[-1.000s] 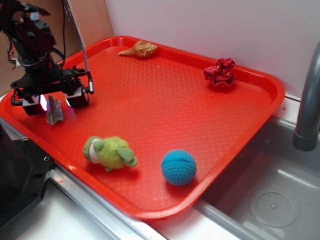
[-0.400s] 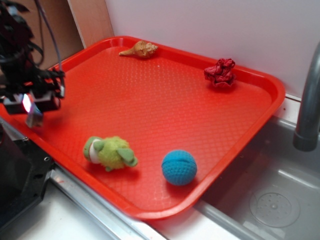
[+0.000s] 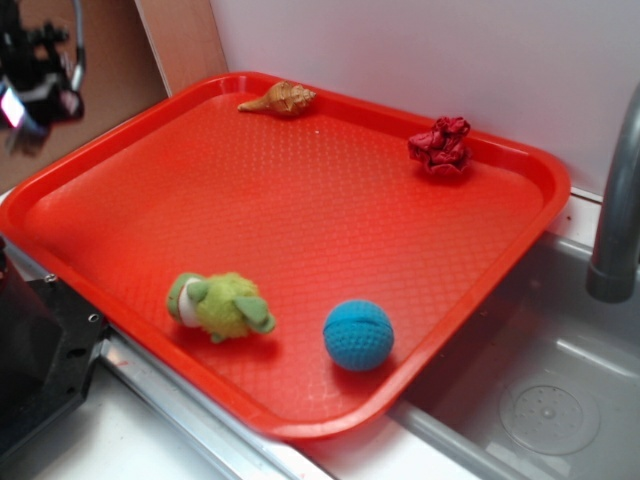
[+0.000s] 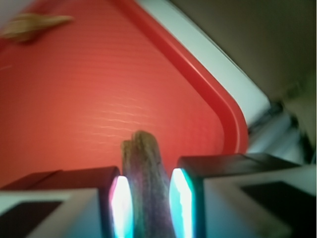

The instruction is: Grab the wood chip.

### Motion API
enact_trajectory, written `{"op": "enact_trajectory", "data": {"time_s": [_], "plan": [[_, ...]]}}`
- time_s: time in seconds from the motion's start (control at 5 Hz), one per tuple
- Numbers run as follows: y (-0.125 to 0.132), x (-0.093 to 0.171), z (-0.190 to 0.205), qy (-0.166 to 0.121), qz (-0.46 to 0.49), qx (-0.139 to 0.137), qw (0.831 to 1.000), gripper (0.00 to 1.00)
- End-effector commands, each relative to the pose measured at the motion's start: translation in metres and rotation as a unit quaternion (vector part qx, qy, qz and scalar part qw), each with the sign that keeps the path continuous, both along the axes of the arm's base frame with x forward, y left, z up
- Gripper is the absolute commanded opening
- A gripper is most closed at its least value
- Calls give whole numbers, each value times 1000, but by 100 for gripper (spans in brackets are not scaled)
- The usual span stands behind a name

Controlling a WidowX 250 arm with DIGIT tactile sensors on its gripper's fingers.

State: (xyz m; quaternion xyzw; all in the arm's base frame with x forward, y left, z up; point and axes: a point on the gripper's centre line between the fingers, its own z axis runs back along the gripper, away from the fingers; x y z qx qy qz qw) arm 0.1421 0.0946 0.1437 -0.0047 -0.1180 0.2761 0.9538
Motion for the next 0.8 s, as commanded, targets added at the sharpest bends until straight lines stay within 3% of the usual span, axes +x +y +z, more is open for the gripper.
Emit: {"op": "enact_trajectory", "data": {"time_s": [0.0, 0.2, 0.6], "plan": [[-50, 57, 54, 40, -160, 18, 986, 0], [-78, 68, 53, 55, -190, 22, 980, 0], [-87, 65, 45, 62, -177, 20, 982, 0]]}}
